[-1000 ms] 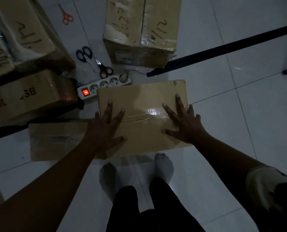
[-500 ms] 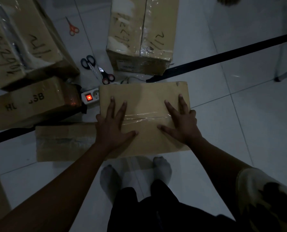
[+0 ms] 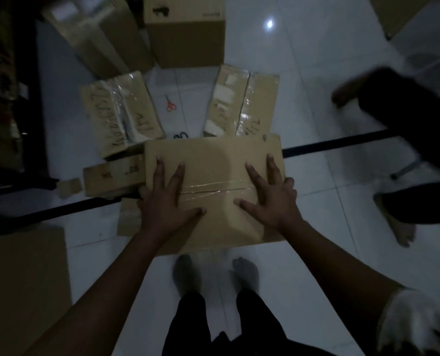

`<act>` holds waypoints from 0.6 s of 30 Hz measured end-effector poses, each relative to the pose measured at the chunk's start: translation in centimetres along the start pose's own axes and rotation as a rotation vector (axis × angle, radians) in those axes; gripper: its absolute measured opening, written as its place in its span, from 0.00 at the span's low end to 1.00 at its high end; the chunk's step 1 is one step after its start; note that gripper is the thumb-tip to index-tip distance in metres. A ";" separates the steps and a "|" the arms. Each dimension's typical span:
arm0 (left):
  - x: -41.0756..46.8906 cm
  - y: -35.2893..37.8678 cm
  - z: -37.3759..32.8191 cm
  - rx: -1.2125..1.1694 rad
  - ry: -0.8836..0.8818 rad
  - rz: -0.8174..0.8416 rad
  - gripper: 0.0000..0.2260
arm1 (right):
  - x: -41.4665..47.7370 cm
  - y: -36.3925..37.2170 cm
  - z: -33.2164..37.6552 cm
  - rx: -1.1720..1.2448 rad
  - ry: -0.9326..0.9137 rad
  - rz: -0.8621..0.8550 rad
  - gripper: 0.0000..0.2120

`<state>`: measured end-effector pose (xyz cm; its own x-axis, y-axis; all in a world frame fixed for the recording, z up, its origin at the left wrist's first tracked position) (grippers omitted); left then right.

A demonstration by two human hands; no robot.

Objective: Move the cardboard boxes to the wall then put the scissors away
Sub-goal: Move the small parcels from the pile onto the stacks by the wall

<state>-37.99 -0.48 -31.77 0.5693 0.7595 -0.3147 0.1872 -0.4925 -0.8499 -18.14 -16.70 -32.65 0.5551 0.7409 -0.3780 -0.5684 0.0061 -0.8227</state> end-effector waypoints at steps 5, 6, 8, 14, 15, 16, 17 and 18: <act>-3.7 -9.7 -2.0 -0.033 -0.034 -0.094 0.49 | -3.3 -7.4 6.1 0.014 -0.092 -0.007 0.41; -5.1 -12.7 -2.9 -0.040 -0.052 -0.123 0.49 | -4.2 -9.8 8.0 0.000 -0.128 -0.014 0.41; -6.6 -15.7 -4.0 -0.033 -0.083 -0.130 0.50 | -4.9 -12.2 10.0 -0.006 -0.158 -0.023 0.40; -14.0 -26.2 -6.8 0.009 -0.250 -0.319 0.46 | -8.5 -20.2 18.0 -0.044 -0.343 -0.047 0.39; -15.0 -27.4 -7.0 -0.009 -0.270 -0.353 0.45 | -9.0 -21.1 19.3 -0.048 -0.373 -0.046 0.39; -16.4 -28.6 -6.9 -0.033 -0.296 -0.390 0.43 | -9.7 -22.0 20.8 -0.053 -0.413 -0.046 0.39; -18.3 -29.6 -6.7 -0.060 -0.339 -0.417 0.42 | -10.8 -22.8 22.3 -0.066 -0.453 -0.035 0.38; -18.9 -30.2 -6.5 -0.079 -0.359 -0.426 0.42 | -11.0 -23.4 23.2 -0.068 -0.460 -0.029 0.37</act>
<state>-49.22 -2.74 2.59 0.1252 0.9884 -0.0863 0.4081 -0.1305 -0.9035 -25.06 -9.43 0.64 0.2345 0.9620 -0.1395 -0.5074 -0.0013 -0.8617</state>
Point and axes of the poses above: each hand's wrist, its own x-axis towards the middle knuckle, its own y-axis out of the palm, z = x × y, the point moved 5 cm from there along x, towards the middle knuckle, and after that the axes turned 6 degrees about -z, right-handed, at the moved point
